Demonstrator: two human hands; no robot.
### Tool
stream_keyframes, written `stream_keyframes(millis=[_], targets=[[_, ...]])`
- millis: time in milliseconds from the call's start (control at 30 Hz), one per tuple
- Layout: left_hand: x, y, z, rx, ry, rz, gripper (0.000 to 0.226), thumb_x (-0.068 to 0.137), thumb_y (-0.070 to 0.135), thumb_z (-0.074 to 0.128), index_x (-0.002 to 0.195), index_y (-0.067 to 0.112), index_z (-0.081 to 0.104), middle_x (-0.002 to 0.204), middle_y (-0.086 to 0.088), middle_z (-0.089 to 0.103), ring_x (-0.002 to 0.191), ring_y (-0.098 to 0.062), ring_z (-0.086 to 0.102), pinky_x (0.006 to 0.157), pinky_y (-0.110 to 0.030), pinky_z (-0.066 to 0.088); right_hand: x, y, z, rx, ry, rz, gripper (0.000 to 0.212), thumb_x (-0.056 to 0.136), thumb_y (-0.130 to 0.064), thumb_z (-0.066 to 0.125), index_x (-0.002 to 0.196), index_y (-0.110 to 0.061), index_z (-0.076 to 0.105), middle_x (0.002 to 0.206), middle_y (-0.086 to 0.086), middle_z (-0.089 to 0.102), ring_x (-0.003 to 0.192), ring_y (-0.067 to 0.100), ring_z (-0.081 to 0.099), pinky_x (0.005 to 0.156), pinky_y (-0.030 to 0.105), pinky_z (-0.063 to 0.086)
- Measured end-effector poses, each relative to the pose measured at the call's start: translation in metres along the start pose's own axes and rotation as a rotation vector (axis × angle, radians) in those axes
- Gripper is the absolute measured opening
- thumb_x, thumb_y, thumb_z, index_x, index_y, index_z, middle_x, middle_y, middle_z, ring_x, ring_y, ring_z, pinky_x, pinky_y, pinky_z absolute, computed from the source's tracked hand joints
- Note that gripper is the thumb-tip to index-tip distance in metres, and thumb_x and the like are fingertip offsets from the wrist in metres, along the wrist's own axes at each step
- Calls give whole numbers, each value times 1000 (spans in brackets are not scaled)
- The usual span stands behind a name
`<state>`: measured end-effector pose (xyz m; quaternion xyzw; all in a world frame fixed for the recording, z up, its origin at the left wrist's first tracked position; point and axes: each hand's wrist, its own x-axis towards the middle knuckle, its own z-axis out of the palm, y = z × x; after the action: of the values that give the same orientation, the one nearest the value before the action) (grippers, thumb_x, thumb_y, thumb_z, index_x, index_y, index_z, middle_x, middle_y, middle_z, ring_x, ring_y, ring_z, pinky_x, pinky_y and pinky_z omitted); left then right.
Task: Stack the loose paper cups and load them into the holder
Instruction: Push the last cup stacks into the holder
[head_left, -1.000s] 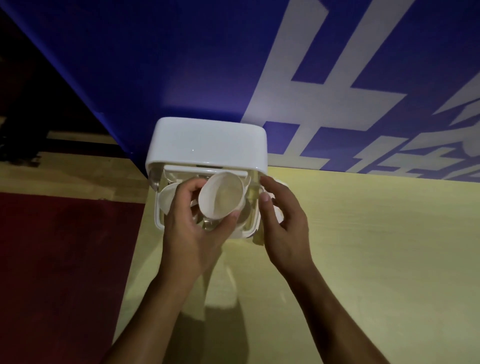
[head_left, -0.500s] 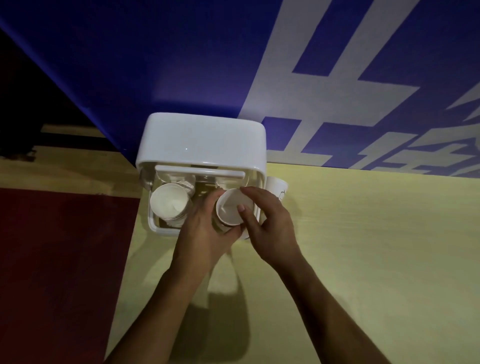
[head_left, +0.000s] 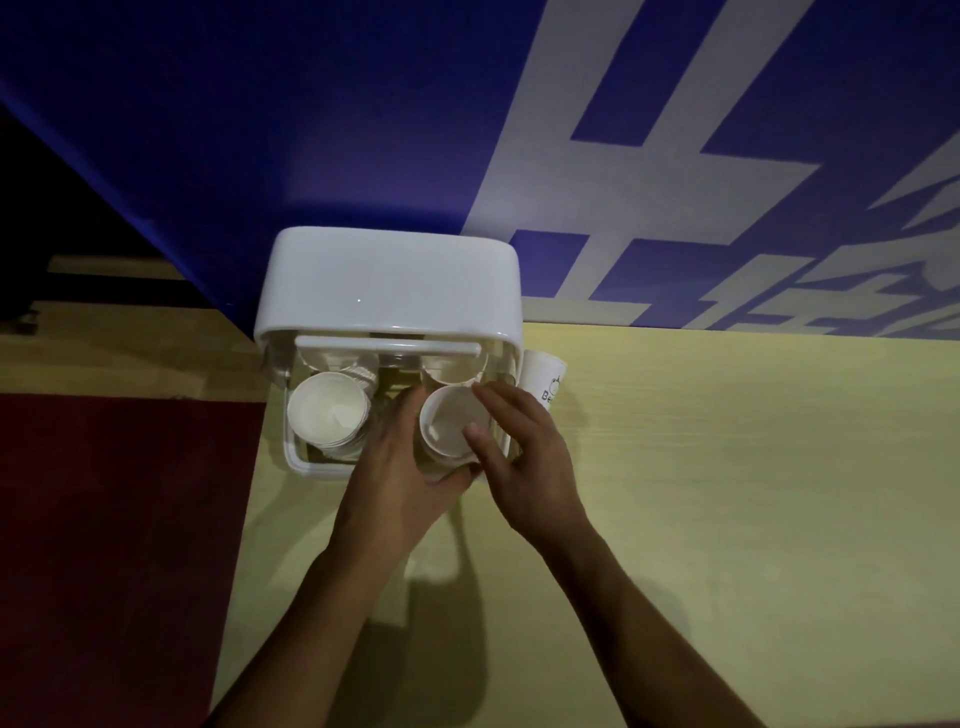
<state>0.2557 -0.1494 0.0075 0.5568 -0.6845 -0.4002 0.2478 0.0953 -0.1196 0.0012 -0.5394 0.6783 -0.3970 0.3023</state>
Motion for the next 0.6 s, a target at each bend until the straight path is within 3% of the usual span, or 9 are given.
stream_keyframes(millis=[100, 167, 267, 367, 500, 600], targets=[[-21, 5, 0, 120, 143, 34, 80, 76, 62, 72, 142, 27, 45, 143, 2, 49, 130, -21, 50, 95, -38, 54, -7, -2, -22, 87, 153, 28, 23, 104, -29, 58, 121, -29, 73, 121, -27, 66, 119, 2, 61, 94, 23, 52], [-38, 15, 9, 164, 164, 114, 67, 80, 59, 63, 134, 23, 50, 133, -3, 53, 116, -22, 55, 84, -35, 54, -13, 8, -42, 97, 227, 112, 18, 105, -28, 57, 112, -34, 73, 111, -26, 70, 110, 2, 65, 85, 23, 53], [-48, 35, 33, 215, -23, 242, 53, 84, 52, 57, 129, 26, 51, 126, 3, 58, 107, -17, 62, 77, -26, 52, -18, 34, -69, 59, 273, 281, 25, 106, -36, 54, 117, -27, 74, 114, -14, 74, 106, 4, 68, 87, 30, 56], [-39, 45, 69, 378, -181, 316, 55, 86, 50, 55, 135, 27, 45, 138, 6, 52, 114, -18, 60, 80, -29, 56, -19, 56, -91, 23, 275, 373, 36, 106, -42, 50, 121, -20, 74, 114, -7, 75, 106, 14, 71, 90, 35, 57], [-14, 47, 113, 576, -270, 214, 68, 90, 33, 66, 149, 29, 33, 158, 3, 29, 127, -27, 51, 94, -39, 54, -16, 77, -109, 70, 203, 399, 30, 106, -38, 54, 116, -19, 75, 107, -9, 76, 96, 11, 73, 87, 36, 59], [3, 37, 137, 703, -335, 194, 69, 91, 11, 64, 152, 27, 36, 166, -2, 20, 131, -33, 50, 101, -43, 49, -12, 94, -125, 56, 113, 362, 28, 105, -37, 56, 116, -20, 75, 108, -10, 75, 97, 10, 72, 85, 29, 57]])
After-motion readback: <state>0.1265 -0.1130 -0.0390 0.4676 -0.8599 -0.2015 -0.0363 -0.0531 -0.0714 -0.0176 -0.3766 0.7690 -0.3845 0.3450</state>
